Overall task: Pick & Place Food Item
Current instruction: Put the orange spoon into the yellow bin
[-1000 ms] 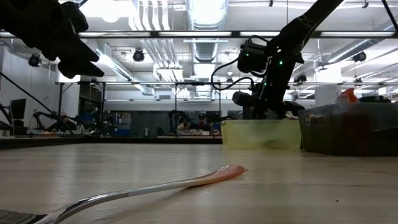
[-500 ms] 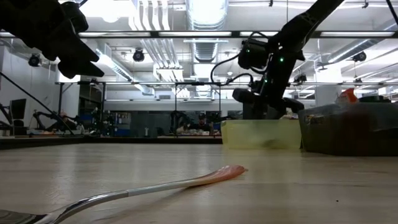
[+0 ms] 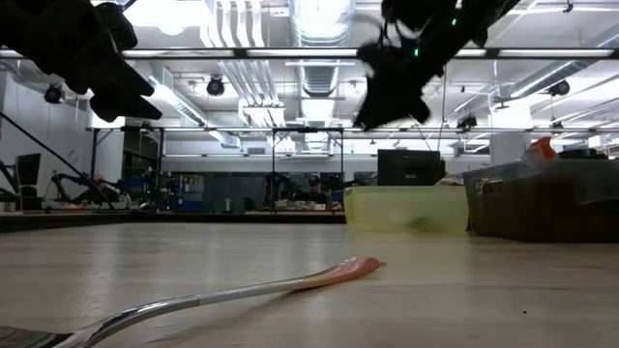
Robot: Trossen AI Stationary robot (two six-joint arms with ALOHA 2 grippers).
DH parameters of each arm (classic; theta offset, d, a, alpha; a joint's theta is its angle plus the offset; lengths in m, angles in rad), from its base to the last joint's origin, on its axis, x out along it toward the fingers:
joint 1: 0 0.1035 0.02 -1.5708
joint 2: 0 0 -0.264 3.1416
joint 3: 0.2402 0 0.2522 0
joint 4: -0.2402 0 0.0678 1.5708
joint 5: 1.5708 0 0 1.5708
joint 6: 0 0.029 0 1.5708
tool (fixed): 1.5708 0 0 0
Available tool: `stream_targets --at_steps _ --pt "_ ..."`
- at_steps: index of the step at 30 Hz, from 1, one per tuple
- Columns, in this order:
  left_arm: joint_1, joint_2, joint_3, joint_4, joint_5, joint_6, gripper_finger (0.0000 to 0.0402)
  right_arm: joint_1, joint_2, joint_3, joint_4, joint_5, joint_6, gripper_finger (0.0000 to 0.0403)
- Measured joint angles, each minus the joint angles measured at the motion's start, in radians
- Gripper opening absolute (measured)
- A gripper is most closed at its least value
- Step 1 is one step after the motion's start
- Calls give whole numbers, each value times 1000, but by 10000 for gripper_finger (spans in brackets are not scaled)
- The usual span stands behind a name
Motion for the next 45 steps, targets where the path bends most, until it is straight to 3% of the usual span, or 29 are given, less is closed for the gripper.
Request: stream_targets --at_steps 4,15,22,36,45 --pt "0 0 0 0 0 0 290 92 -33 -5 103 -116 -227 135" --pt "0 0 0 0 0 0 290 291 3 -6 158 -149 -503 135" --pt "0 0 0 0 0 0 290 330 77 -6 249 -449 -697 135" --pt "0 0 0 0 0 0 290 400 321 -6 455 -482 -780 135" --pt "0 0 0 0 0 0 290 482 483 46 541 -474 -686 135"
